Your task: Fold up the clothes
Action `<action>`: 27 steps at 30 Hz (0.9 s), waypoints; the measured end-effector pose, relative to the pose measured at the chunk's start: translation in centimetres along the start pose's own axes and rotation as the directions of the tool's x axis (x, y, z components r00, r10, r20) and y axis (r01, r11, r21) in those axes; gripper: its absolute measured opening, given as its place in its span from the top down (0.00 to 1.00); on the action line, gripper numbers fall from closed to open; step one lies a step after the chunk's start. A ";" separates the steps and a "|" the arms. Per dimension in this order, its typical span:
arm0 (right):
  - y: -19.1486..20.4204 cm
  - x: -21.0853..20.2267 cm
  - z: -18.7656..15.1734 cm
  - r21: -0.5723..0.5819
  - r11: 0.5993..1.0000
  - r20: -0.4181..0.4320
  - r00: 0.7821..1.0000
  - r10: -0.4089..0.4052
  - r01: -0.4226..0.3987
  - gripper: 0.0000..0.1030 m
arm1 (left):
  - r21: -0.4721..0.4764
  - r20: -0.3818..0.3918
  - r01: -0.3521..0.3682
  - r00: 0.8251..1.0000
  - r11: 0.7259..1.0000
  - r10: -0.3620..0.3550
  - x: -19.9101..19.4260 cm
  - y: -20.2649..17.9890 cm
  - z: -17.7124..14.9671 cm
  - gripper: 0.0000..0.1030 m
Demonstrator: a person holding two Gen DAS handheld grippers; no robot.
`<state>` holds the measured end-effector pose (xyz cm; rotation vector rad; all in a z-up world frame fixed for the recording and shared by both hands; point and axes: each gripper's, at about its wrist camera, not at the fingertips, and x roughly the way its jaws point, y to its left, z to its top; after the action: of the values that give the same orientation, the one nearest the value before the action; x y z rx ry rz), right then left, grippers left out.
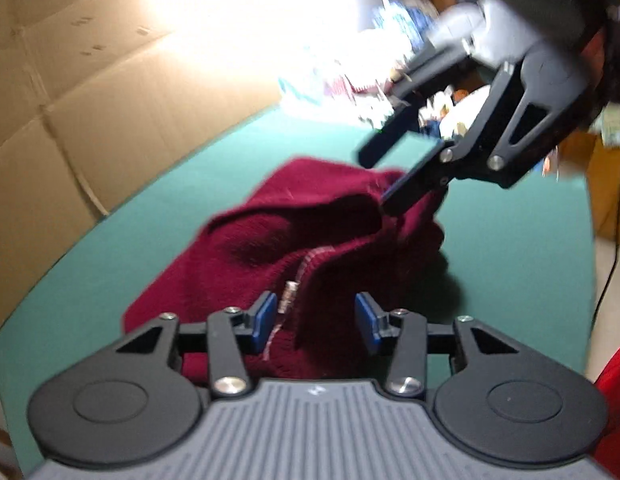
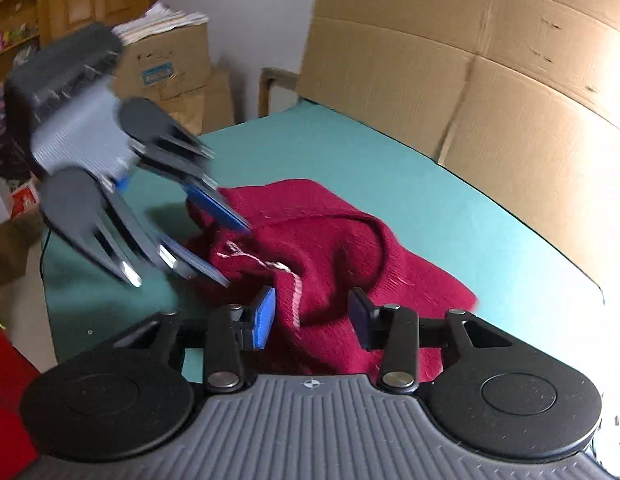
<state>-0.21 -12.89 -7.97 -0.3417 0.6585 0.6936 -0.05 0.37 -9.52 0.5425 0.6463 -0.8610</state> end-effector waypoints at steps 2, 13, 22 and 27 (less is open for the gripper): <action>0.9 2.1 -0.1 -0.023 1.000 -0.037 0.999 0.006 -0.007 0.63 | 0.026 -0.052 0.018 0.999 0.999 -0.017 2.1 -0.4 -0.2 0.56; 2.5 3.4 -1.6 -0.103 0.993 -0.121 0.992 0.045 -0.058 0.91 | -0.058 -0.092 0.112 0.989 0.992 -0.117 1.1 -0.5 -1.7 0.80; 3.0 4.4 -2.1 -0.163 0.985 -0.163 0.986 0.024 -0.051 0.84 | -0.023 -0.032 0.031 0.999 0.999 -0.032 0.3 -0.1 -0.3 0.59; 1.3 0.5 -1.0 -0.098 0.993 -0.084 0.995 0.055 -0.063 0.80 | -0.090 -0.112 0.006 0.994 0.996 -0.016 3.1 1.3 -2.0 0.62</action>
<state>-1.27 -12.17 -9.11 -0.4463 0.7143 0.7741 1.90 0.82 -12.88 0.5089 0.7876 -0.8114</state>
